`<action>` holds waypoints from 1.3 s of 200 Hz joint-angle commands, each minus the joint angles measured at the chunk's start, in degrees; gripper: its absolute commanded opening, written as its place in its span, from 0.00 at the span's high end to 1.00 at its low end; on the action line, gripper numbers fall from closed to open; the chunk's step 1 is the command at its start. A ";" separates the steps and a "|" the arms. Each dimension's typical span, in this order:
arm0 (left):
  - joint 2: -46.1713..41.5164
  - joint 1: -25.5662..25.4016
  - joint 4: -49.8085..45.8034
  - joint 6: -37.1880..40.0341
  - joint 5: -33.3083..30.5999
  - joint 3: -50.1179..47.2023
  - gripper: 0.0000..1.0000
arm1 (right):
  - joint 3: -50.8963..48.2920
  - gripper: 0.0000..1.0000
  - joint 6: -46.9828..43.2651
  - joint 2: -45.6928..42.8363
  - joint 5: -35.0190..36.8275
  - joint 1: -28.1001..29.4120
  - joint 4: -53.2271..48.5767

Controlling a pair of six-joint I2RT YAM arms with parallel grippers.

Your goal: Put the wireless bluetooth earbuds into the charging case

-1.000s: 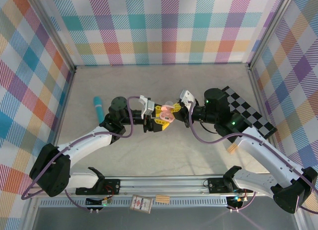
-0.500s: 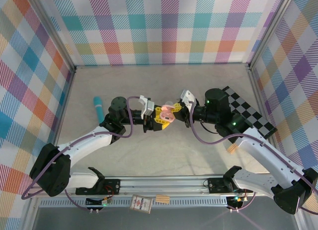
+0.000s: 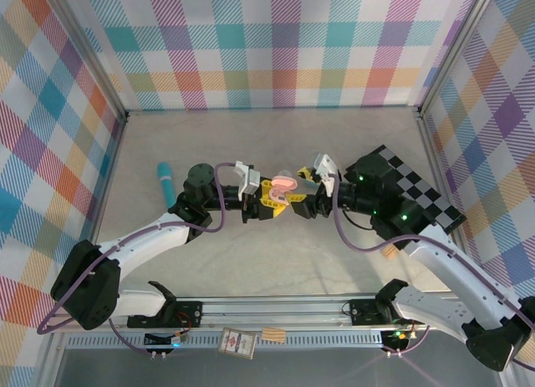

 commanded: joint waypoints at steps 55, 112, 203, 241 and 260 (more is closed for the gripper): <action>2.21 1.49 11.39 -2.36 -1.42 -3.88 0.65 | -9.40 0.28 23.02 -11.11 -3.83 -16.20 13.31; 0.40 2.06 12.61 -2.99 -1.95 -5.74 0.65 | -11.03 0.32 31.05 -1.45 9.09 -24.29 1.69; -1.49 2.58 12.13 -2.99 -1.95 -7.14 0.65 | 0.26 0.45 28.84 29.85 24.95 -23.50 -11.40; -3.28 2.57 8.74 -1.08 -2.24 -7.15 0.65 | 8.15 0.51 23.10 40.88 38.79 -17.90 -18.36; -4.13 2.66 7.22 -0.24 -2.26 -7.15 0.65 | 11.16 0.54 21.73 44.76 43.58 -15.63 -20.06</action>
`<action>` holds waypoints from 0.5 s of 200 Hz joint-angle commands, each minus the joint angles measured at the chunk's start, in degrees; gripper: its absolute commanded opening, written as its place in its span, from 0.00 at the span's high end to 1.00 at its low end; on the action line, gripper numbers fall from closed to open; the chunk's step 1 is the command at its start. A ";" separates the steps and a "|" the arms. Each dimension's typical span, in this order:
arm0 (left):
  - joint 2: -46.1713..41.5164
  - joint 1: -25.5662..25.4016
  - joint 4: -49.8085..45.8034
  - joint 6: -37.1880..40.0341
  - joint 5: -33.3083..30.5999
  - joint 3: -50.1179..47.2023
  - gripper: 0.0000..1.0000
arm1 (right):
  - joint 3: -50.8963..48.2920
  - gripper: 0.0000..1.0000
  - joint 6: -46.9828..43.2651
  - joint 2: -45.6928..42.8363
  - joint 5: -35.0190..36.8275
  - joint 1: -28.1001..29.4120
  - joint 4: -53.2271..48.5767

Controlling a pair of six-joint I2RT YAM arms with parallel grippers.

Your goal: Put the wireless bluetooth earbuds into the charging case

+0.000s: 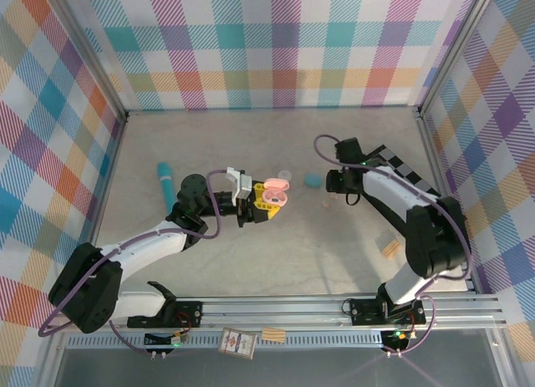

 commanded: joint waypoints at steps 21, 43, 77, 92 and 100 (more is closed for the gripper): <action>-2.81 0.56 -2.36 2.70 0.29 -0.23 0.65 | 6.74 0.56 -4.54 7.21 13.70 4.41 -7.55; -3.34 0.56 -3.20 3.03 0.29 -0.01 0.65 | 9.68 0.58 -5.55 11.39 17.33 5.96 -9.27; -3.74 0.65 -4.22 3.56 0.38 -0.05 0.65 | 12.02 0.60 -6.13 15.30 18.33 7.11 -10.48; -3.86 0.65 -4.53 3.78 0.38 0.06 0.65 | 12.67 0.61 -6.45 16.49 18.66 7.30 -10.88; -3.94 0.70 -4.60 3.75 0.43 0.08 0.65 | 12.91 0.62 -6.59 17.08 18.82 7.35 -11.08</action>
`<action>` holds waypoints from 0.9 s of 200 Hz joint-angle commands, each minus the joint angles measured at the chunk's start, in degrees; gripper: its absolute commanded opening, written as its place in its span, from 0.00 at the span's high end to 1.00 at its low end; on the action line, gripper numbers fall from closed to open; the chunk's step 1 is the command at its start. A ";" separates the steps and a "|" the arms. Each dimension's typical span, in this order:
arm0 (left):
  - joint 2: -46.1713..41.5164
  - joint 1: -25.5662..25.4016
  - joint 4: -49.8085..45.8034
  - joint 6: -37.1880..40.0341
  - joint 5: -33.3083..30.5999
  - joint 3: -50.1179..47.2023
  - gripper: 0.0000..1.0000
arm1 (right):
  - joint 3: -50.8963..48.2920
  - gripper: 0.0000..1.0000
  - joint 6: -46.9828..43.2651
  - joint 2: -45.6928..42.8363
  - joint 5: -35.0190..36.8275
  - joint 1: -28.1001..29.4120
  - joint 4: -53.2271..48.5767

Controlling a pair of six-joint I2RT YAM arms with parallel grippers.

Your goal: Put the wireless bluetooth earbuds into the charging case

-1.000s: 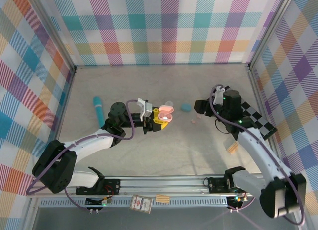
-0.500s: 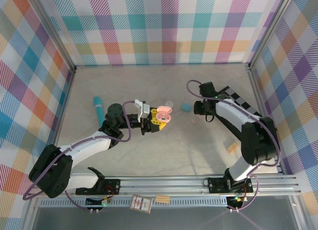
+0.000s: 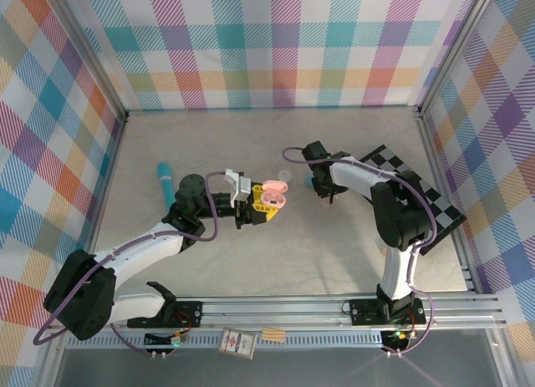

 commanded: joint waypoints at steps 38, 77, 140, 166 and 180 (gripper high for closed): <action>-1.62 0.61 -0.13 1.37 0.52 0.08 0.65 | 2.78 0.63 -1.82 3.46 2.43 0.55 -3.13; -1.61 0.63 -0.24 1.33 0.59 0.17 0.65 | 2.56 0.63 -1.95 4.56 2.43 0.60 -3.68; -1.55 0.63 -0.24 1.13 0.72 0.26 0.65 | 1.85 0.74 -1.78 4.77 3.04 0.61 -3.83; -1.71 0.63 -0.31 1.21 0.57 0.15 0.65 | 1.43 0.77 -1.83 4.12 2.43 0.55 -3.15; -1.66 0.63 -0.19 1.21 0.47 0.09 0.65 | 0.94 0.78 -1.56 3.20 1.52 0.55 -2.63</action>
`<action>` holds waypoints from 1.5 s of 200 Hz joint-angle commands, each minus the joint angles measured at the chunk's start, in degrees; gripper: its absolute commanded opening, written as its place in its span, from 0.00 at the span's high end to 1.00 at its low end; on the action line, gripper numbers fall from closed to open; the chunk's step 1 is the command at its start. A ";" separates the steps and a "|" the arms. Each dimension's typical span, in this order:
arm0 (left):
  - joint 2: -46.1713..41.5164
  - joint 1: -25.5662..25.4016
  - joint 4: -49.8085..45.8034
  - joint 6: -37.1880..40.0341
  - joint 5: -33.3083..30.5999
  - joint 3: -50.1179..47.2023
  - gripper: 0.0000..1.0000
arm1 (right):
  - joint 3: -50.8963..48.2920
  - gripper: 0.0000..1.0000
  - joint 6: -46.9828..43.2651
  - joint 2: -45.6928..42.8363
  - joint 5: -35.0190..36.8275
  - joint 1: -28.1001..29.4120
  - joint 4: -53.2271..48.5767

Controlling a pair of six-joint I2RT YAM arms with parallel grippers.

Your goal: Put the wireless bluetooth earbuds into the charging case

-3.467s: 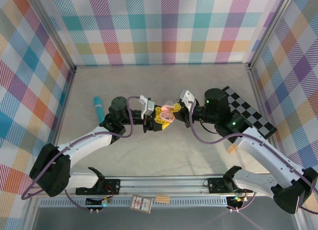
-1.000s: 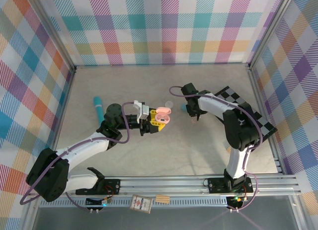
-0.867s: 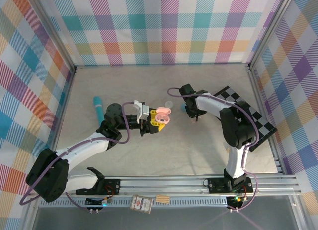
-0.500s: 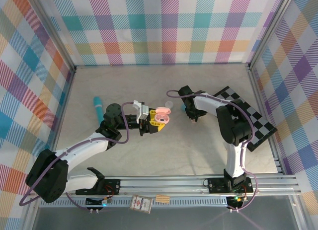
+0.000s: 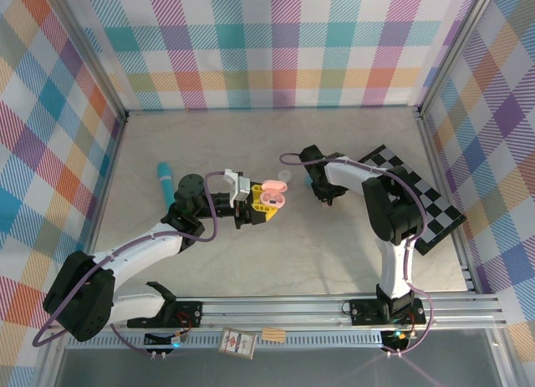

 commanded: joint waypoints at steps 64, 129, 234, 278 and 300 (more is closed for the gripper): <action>-0.97 0.43 0.38 1.15 -0.14 -0.09 0.65 | -4.54 0.80 2.59 -9.64 -9.05 -1.83 2.08; 0.64 0.43 0.67 1.48 -2.58 -0.01 0.65 | -16.04 0.79 13.45 -25.28 -37.70 -10.22 12.69; 7.35 -0.84 13.17 3.83 -21.56 -1.20 0.65 | -23.84 0.79 25.63 -44.34 -56.61 -12.72 17.06; 11.01 -2.92 13.93 6.20 -27.79 0.10 0.65 | -25.58 0.79 32.42 -48.26 -57.62 -12.72 19.42; 12.80 -3.91 14.69 6.91 -30.05 0.50 0.65 | -26.79 0.79 36.18 -49.45 -58.01 -12.72 21.02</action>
